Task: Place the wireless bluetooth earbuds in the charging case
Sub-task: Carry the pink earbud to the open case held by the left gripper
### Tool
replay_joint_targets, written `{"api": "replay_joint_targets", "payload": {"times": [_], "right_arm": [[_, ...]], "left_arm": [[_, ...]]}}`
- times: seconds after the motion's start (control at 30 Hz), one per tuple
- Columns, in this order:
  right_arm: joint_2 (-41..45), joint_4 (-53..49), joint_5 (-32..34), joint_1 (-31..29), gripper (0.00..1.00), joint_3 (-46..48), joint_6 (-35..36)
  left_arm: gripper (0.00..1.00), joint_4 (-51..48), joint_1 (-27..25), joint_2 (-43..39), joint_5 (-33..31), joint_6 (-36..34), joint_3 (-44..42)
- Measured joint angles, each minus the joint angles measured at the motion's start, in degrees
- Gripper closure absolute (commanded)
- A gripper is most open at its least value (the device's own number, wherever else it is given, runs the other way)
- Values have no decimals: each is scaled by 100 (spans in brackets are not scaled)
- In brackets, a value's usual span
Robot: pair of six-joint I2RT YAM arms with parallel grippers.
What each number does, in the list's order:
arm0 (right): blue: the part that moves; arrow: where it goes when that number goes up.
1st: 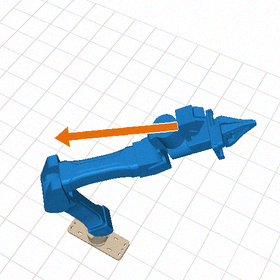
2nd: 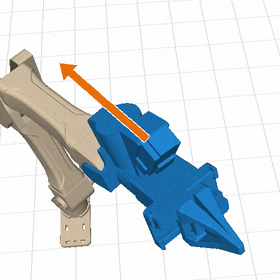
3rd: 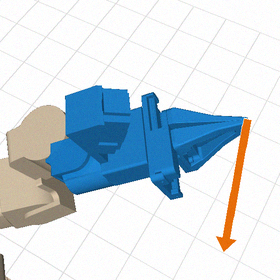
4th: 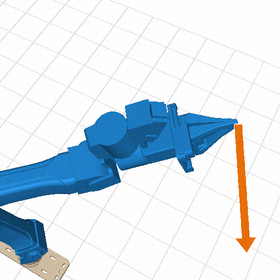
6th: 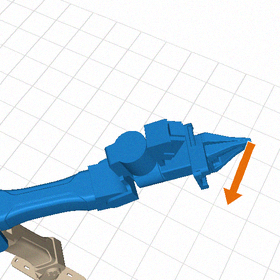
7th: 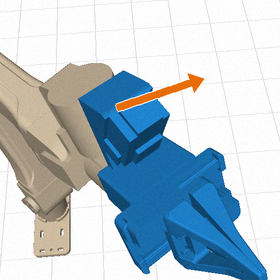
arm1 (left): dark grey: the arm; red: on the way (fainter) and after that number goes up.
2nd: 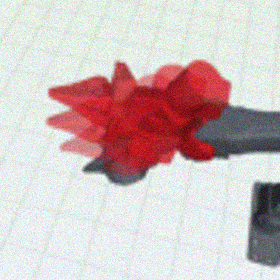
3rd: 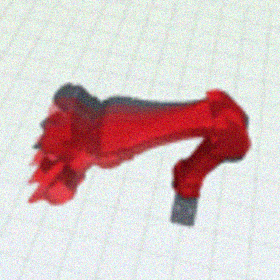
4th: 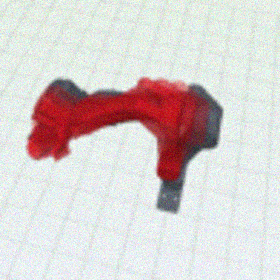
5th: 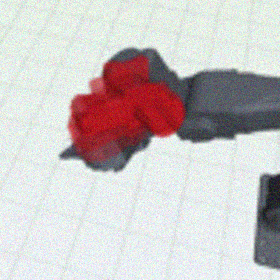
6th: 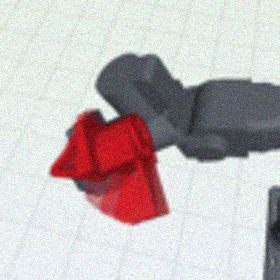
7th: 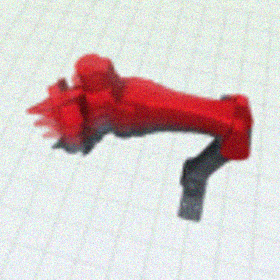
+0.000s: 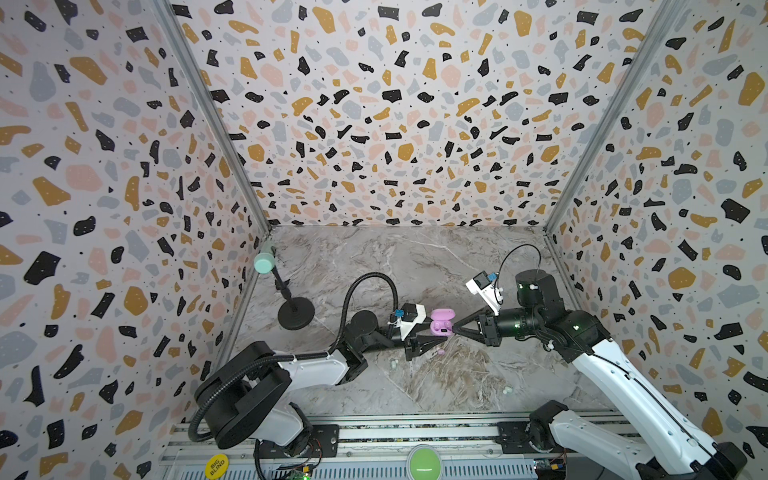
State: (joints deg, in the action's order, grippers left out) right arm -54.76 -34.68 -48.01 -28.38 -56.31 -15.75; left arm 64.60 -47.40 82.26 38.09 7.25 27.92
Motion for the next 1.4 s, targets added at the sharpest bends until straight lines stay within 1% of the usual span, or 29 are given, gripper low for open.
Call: {"api": "replay_joint_targets", "payload": {"times": [0.23,0.47,0.9,0.97,1.07,1.13,1.4], "right_arm": [[-90,236,-39,-22,87,0,-39],[-157,461,-39,-168,87,4,-107],[-186,557,31,-214,87,136,-181],[-186,562,57,-219,85,142,-192],[-186,568,114,-225,79,142,-201],[-188,560,144,-227,73,142,-208],[-190,525,236,-245,64,87,-227]], "left_arm": [[91,-7,-39,-15,55,0,0],[91,-2,-68,-105,66,-4,0],[91,-35,-83,-186,66,-13,0],[91,-48,-83,-186,66,-13,0],[91,-52,-83,-186,63,-13,0],[91,-48,-83,-186,63,-13,0],[91,-83,-83,-186,35,-13,0]]}}
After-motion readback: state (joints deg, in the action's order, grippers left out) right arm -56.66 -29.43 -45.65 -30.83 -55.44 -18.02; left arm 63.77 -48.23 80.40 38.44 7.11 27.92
